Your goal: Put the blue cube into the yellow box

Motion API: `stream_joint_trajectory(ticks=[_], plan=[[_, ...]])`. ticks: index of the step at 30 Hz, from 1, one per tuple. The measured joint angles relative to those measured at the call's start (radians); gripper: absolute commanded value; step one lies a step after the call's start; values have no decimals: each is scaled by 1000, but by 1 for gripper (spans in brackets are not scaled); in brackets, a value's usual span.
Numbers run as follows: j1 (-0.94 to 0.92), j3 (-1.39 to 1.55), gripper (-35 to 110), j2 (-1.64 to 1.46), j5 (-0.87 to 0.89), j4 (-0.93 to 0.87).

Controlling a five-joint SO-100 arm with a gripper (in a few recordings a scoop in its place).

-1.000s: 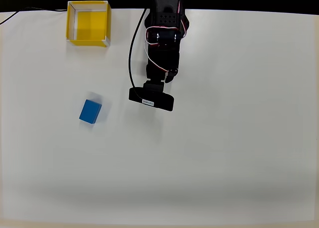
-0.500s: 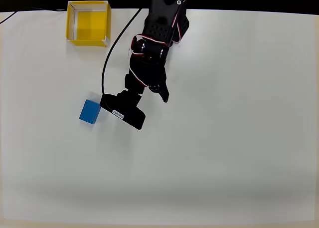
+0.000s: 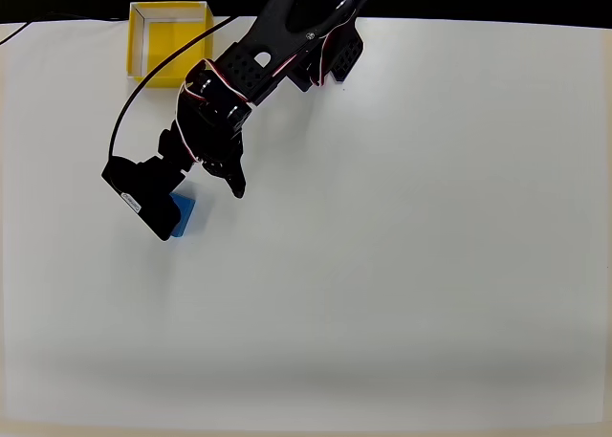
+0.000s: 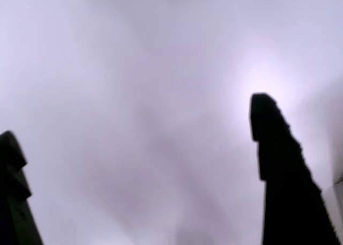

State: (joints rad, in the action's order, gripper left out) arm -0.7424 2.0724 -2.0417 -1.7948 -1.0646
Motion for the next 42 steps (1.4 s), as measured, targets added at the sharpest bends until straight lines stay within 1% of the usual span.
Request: stream_joint_trajectory(ticks=[10, 14, 19, 24, 33, 42], plan=[[-92, -273, 50, 310, -31, 12], [-103, -344, 49, 407, -41, 66], [-104, -380, 49, 491, -40, 143], [-101, -437, 49, 561, -8, 152], [-87, -440, 49, 657, 32, 187], [-55, -440, 49, 661, 49, 186]])
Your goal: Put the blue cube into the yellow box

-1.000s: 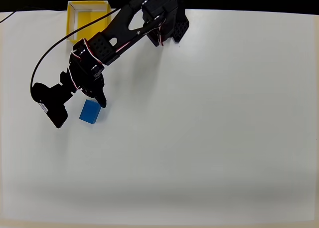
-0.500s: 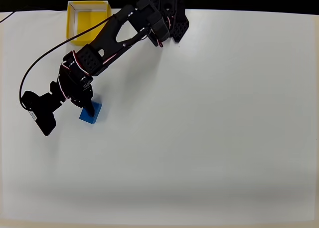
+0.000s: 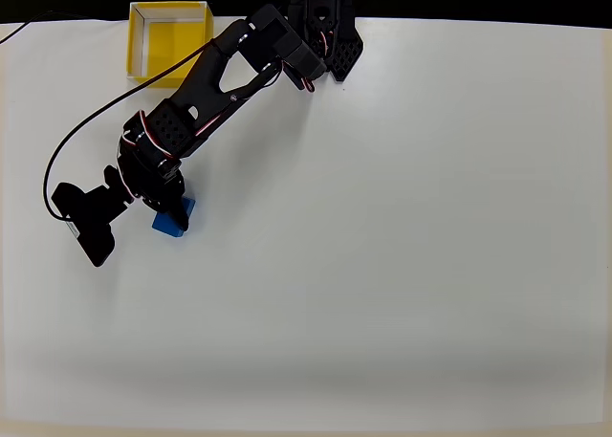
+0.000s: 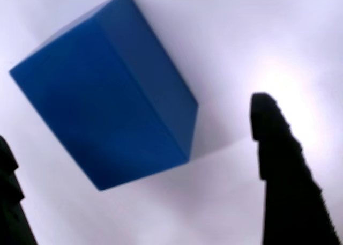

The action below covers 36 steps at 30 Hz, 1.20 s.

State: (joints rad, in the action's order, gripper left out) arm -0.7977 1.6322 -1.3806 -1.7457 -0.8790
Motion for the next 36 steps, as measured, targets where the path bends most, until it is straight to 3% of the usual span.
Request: stream_joint_trajectory(ticks=[13, 36], plan=[[23, 0, 48, 106, 0, 86], [57, 0, 32, 109, 34, 91]])
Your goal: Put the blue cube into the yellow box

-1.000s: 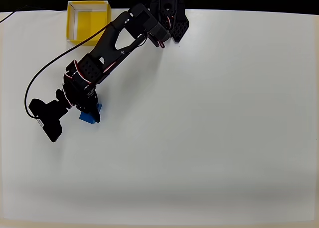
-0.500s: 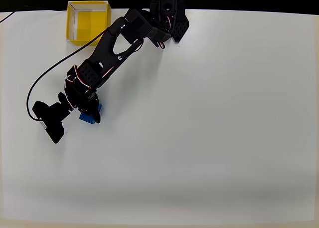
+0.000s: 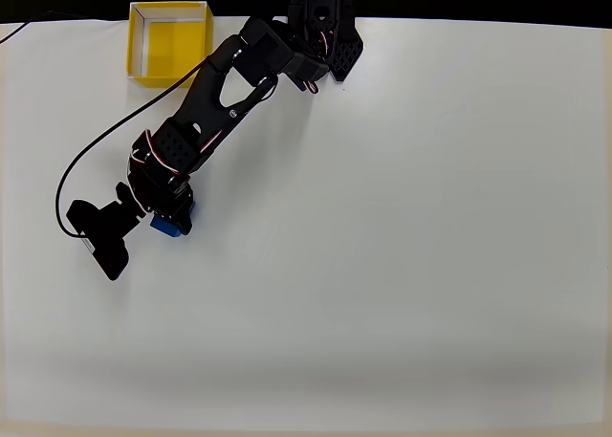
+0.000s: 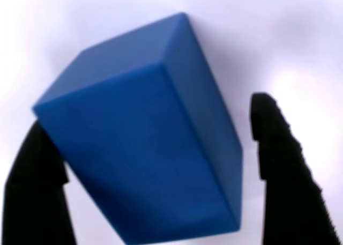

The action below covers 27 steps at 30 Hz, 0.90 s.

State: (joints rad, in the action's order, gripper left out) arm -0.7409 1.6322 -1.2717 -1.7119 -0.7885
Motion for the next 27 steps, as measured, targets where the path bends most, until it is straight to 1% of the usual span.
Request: stream_joint_trajectory(ticks=[13, 18, 27], plan=[[0, 72, 27, 0, 18, 20], [0, 92, 21, 0, 18, 20], [0, 92, 17, 0, -9, 46]])
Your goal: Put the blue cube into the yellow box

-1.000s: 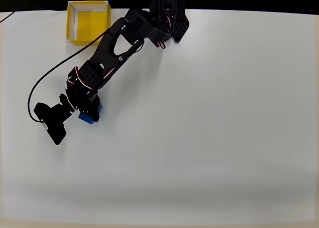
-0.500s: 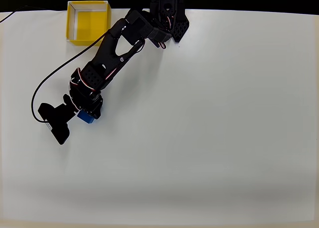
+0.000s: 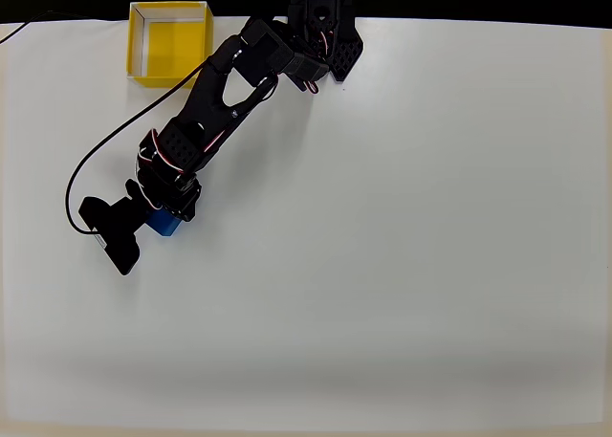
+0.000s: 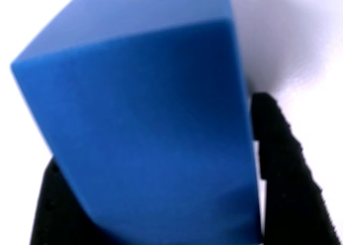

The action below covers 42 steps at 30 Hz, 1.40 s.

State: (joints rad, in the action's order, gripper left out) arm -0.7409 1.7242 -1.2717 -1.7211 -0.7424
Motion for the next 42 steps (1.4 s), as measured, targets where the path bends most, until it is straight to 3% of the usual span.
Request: stream_joint_trajectory(ticks=[10, 19, 42], plan=[[0, 2, 17, -84, -32, 61], [-34, 2, 17, -370, 8, 57], [-735, 341, 17, -904, 0, -166]])
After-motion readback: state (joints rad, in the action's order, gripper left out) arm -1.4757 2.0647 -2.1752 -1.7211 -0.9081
